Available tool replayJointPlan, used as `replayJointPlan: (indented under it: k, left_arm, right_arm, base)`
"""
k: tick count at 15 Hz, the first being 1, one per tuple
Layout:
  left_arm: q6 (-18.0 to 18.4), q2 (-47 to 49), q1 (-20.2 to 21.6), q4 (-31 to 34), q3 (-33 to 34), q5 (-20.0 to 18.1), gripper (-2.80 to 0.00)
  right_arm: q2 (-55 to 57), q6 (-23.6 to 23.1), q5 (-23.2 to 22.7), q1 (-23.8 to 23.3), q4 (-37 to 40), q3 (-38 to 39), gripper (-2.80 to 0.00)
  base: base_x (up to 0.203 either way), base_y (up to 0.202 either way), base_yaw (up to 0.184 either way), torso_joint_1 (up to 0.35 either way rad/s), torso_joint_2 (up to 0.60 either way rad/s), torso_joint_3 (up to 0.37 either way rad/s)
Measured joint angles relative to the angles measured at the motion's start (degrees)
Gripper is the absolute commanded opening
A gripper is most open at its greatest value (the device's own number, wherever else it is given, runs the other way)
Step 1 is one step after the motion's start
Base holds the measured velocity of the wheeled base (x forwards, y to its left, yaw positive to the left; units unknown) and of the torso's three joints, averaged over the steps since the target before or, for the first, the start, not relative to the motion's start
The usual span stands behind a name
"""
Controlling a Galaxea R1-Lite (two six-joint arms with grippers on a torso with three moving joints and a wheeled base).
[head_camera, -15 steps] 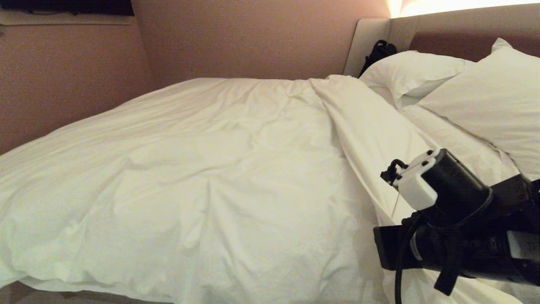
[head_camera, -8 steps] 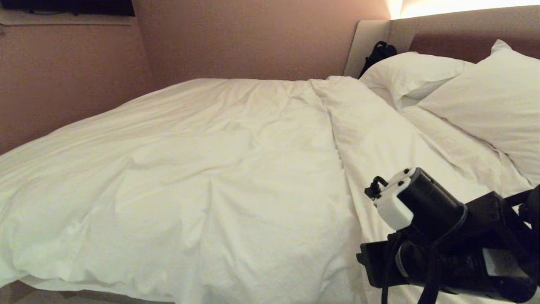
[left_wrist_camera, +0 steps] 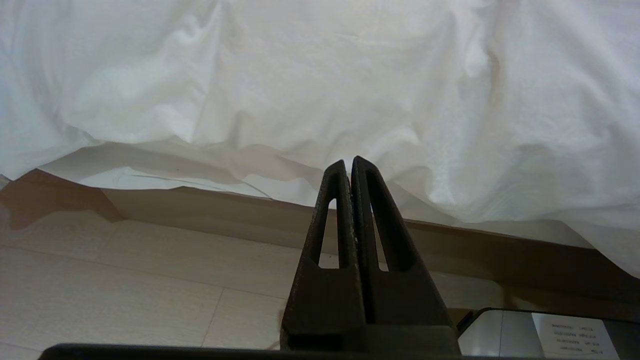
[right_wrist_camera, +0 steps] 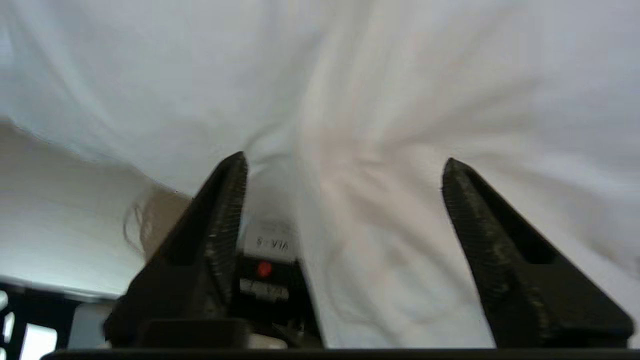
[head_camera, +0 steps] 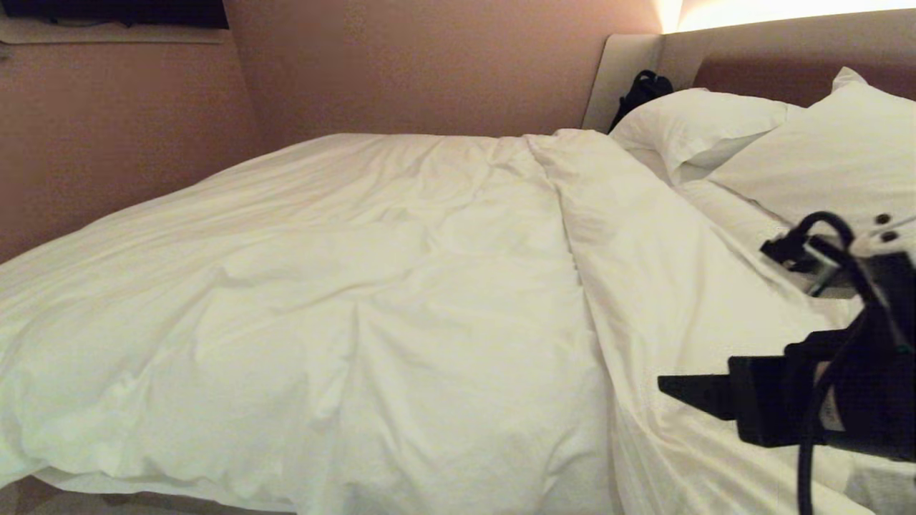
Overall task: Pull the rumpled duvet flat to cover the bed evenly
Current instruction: Flatten the corners of the folded blanket
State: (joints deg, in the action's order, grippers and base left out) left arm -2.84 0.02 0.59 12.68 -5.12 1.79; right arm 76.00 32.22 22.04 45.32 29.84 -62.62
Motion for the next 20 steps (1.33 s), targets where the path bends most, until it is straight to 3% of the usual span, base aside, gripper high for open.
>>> replayJointPlan:
  k: [3, 5, 15, 20]
  left_arm:
    - [0.0, 0.0, 0.0, 0.0, 0.0, 0.0, -2.80]
    - [0.0, 0.0, 0.0, 0.0, 0.0, 0.0, -2.80]
    - [0.0, 0.0, 0.0, 0.0, 0.0, 0.0, -2.80]
    - [0.0, 0.0, 0.0, 0.0, 0.0, 0.0, -2.80]
  right_arm:
    - [-5.5, -0.9, 0.0, -6.9, 3.3, 2.9, -2.80]
    - [-9.1, -1.1, -0.1, -8.5, 4.7, 6.1, -2.80]
    - [-30.1, -1.2, -3.3, -9.2, 6.3, 16.8, -2.80]
    - [-44.4, -2.0, 0.6, -10.7, 8.2, 18.2, -2.80]
  base:
    - [0.000, 0.000, 0.000, 0.000, 0.00, 0.000]
    - [0.000, 0.000, 0.000, 0.000, 0.00, 0.000]
    - [0.000, 0.000, 0.000, 0.000, 0.00, 0.000]
    - [0.000, 0.000, 0.000, 0.000, 0.00, 0.000]
